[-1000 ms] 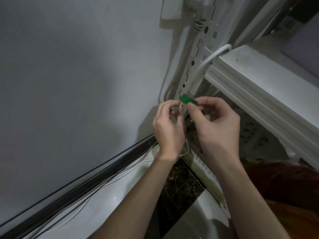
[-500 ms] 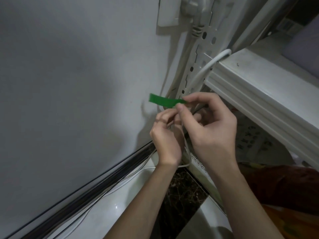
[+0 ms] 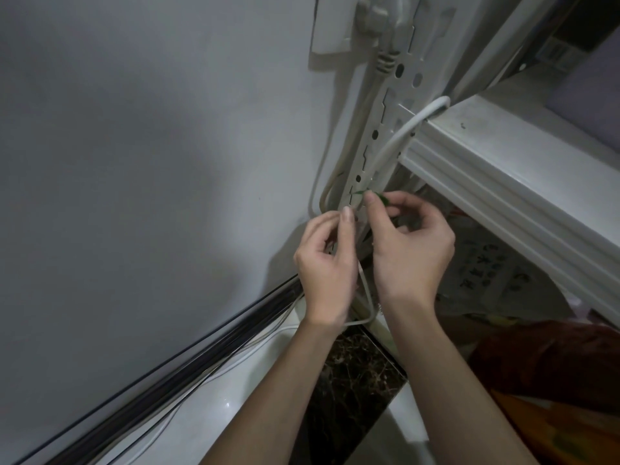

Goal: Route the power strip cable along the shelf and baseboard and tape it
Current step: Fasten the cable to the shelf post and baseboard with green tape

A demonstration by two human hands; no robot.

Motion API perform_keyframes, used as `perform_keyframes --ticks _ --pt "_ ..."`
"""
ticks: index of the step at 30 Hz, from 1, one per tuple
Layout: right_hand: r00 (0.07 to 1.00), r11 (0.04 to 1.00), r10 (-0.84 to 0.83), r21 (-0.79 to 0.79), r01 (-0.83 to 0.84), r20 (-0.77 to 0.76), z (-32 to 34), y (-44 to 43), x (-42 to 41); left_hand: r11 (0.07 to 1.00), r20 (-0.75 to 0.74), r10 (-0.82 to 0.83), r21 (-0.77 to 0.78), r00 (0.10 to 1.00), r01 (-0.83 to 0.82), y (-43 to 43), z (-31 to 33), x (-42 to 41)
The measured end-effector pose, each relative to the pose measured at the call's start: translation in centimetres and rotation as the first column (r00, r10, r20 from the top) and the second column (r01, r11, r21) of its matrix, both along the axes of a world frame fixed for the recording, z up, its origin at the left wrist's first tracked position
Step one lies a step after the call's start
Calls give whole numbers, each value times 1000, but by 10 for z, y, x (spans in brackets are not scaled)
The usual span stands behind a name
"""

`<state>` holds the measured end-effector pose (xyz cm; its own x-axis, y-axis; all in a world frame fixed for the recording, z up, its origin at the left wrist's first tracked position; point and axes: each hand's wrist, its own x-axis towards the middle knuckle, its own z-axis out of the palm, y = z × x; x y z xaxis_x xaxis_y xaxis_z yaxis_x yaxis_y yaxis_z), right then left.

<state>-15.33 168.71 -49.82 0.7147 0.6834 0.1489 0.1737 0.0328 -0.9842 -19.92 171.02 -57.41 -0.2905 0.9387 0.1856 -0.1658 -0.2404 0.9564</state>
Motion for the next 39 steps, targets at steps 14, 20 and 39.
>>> perform_keyframes --ticks 14,20,39 --pt "993 995 -80 -48 85 88 2 2 2 995 -2 48 -88 999 -48 8 12 1" --pt "989 992 -94 -73 102 113 4 5 1 980 -3 74 -183 997 -74 14 16 4" --pt "994 988 -44 -146 59 103 4 2 -2 972 18 72 -225 997 -66 15 20 8"
